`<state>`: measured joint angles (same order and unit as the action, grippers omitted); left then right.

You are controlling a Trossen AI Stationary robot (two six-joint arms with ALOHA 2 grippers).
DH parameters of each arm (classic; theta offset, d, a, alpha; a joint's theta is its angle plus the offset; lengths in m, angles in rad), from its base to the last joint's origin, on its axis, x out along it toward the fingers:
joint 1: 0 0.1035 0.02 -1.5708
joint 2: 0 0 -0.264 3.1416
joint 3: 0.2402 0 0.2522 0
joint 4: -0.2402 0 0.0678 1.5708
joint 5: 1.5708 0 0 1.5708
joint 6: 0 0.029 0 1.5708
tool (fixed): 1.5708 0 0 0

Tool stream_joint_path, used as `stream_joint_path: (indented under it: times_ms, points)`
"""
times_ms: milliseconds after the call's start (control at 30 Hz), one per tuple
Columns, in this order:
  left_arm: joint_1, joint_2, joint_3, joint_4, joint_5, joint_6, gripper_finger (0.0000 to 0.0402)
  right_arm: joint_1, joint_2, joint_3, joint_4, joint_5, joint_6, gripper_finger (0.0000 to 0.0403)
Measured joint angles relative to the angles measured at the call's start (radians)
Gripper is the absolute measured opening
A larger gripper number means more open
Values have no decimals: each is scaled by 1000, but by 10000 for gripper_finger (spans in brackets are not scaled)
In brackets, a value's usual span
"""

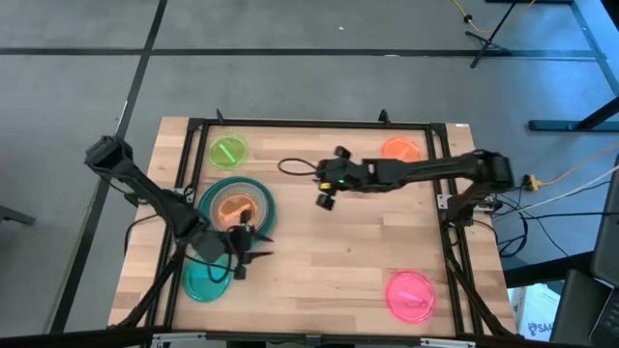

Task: Stack plastic plates
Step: Stack the orange plate on top of the orange plate

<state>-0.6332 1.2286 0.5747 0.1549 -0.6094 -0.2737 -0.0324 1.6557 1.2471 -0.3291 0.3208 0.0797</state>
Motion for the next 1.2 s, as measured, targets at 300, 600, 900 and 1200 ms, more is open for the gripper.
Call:
stream_joint_path:
  times_ms: [300,600,900,1200]
  points:
    - [91,103,0,221,256,147,144,-37,-236,-309,-149,211,160,129]
    - [87,110,-154,535,302,146,144,-233,-217,-468,-248,175,283,129]
    - [101,100,-337,862,292,118,144,-445,-129,-482,-223,118,250,129]
    - [99,100,-337,860,287,116,144,-492,-38,-483,-170,137,226,129]
